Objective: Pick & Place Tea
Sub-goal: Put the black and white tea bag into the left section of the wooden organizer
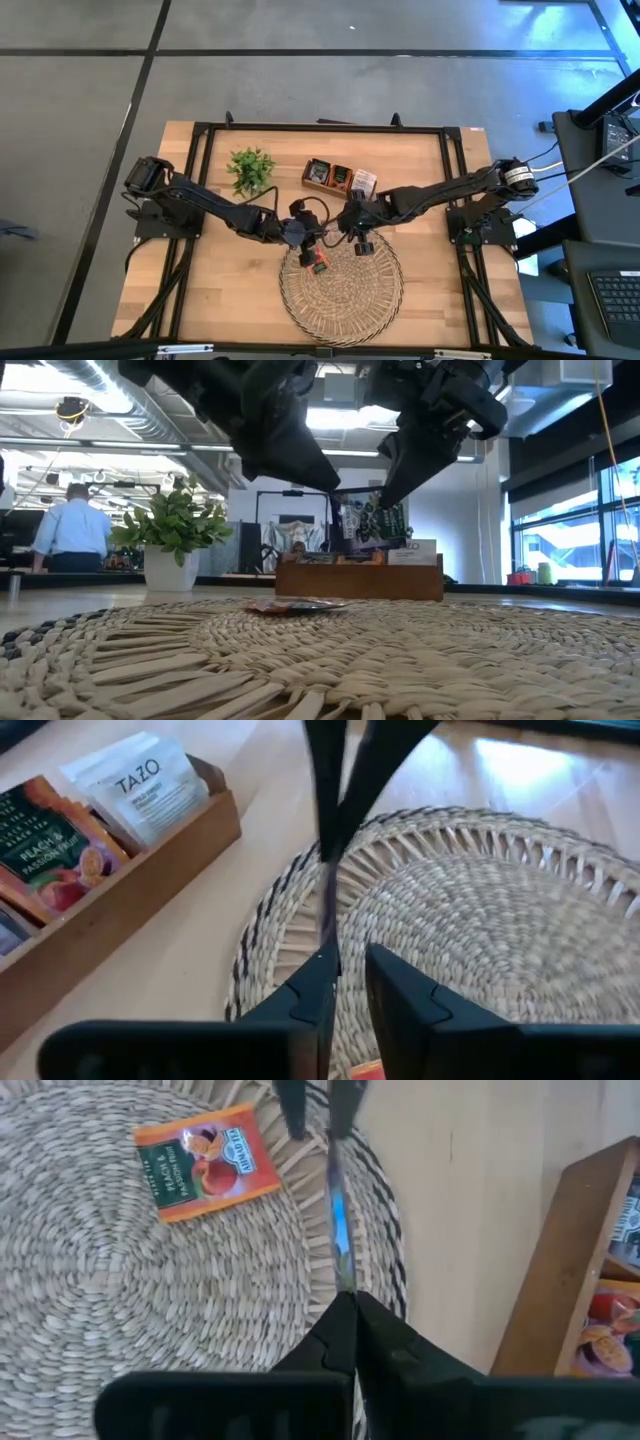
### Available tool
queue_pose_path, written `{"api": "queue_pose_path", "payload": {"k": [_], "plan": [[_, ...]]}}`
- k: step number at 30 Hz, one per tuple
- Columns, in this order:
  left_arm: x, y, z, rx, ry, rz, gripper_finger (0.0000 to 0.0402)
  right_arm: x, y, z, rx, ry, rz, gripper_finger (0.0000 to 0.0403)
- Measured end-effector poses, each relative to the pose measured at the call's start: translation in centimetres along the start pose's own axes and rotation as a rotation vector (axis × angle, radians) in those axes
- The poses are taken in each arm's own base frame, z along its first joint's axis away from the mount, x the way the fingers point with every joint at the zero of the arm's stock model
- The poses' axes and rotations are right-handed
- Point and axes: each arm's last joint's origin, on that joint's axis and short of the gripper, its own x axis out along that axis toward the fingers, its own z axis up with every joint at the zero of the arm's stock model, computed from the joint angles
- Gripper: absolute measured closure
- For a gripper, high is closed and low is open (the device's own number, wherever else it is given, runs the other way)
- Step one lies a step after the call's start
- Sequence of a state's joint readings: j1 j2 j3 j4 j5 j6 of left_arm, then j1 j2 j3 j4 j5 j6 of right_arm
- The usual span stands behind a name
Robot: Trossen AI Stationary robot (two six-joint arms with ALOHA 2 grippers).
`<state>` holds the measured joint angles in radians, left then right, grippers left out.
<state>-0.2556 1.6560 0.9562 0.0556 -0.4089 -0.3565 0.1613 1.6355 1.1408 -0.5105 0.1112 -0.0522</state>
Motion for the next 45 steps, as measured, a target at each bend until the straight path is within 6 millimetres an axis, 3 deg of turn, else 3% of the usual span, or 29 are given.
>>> {"api": "queue_pose_path", "payload": {"k": [10, 18, 26, 30, 39, 45], "plan": [[0.08, 0.18, -0.07, 0.023, -0.013, 0.062, 0.0325, -0.09, 0.82, 0.25, -0.018, -0.024, 0.012, 0.0398], [0.09, 0.03, -0.06, 0.072, -0.002, 0.015, 0.0280, -0.10, 0.84, 0.47, -0.020, -0.047, 0.011, 0.0398], [0.16, -0.01, -0.10, 0.070, 0.014, -0.028, 0.0262, -0.10, 0.82, 0.60, -0.027, -0.061, 0.010, 0.0398], [0.27, 0.18, -0.04, 0.006, 0.027, -0.057, 0.0281, -0.11, 0.81, 0.71, -0.044, -0.073, 0.008, 0.0398], [0.34, 0.32, 0.01, -0.032, 0.030, -0.056, 0.0387, -0.11, 0.81, 0.87, -0.048, -0.089, 0.007, 0.0397], [0.34, 0.33, 0.00, -0.032, 0.030, -0.054, 0.0396, -0.09, 0.67, 0.85, -0.083, -0.088, 0.002, 0.0380]]}}
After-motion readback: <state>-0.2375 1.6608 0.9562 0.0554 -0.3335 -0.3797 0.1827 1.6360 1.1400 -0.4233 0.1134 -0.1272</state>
